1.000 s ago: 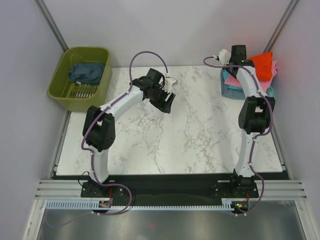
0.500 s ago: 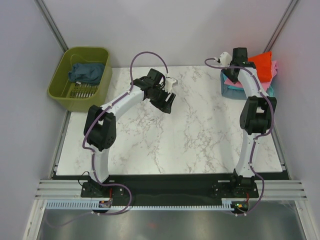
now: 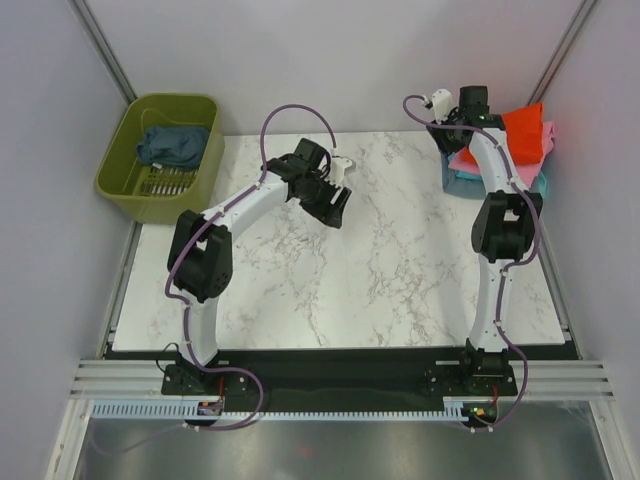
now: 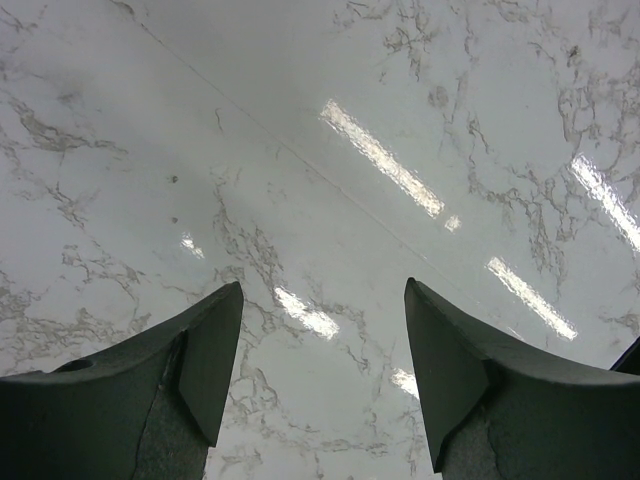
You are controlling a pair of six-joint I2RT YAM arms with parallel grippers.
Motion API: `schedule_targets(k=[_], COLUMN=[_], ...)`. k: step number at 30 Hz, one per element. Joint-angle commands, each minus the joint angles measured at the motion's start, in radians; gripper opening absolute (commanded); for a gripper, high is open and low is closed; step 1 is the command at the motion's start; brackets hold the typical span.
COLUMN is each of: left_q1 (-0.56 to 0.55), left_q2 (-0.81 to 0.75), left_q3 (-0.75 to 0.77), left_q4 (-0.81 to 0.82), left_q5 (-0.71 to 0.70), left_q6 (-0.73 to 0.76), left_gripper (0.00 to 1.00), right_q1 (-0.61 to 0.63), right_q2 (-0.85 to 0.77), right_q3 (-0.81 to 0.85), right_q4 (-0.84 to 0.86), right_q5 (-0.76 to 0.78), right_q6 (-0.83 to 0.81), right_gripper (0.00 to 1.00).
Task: Fold and stack the t-shirts
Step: Neatly place the folded tshirt to the corner
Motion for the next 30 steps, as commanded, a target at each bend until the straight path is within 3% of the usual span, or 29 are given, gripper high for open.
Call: schedule_targets(k=[1,11,30], left_q1=[0.000,-0.006,-0.007], left_q2=[-0.019,-0.025,-0.022], left_q3=[-0.019,-0.033,-0.016], left_q4=[0.011,0.001,0.008], left_q5=[0.014,-0.009,-0.002], left_q6=[-0.006,0.006,0.000], left_gripper=[0.74,0.74,0.74], right_q1=[-0.001,-0.006,-0.138], right_q2=[0.116,0.273,0.128], right_q3=[0.088,0.213,-0.005], right_q4=[-0.045,-0.034,-0.025], right_q5=[-0.115,-0.187,-0.115], right_q6=[0.126,0.306,0.365], right_gripper=[0.53,0.55,0.54])
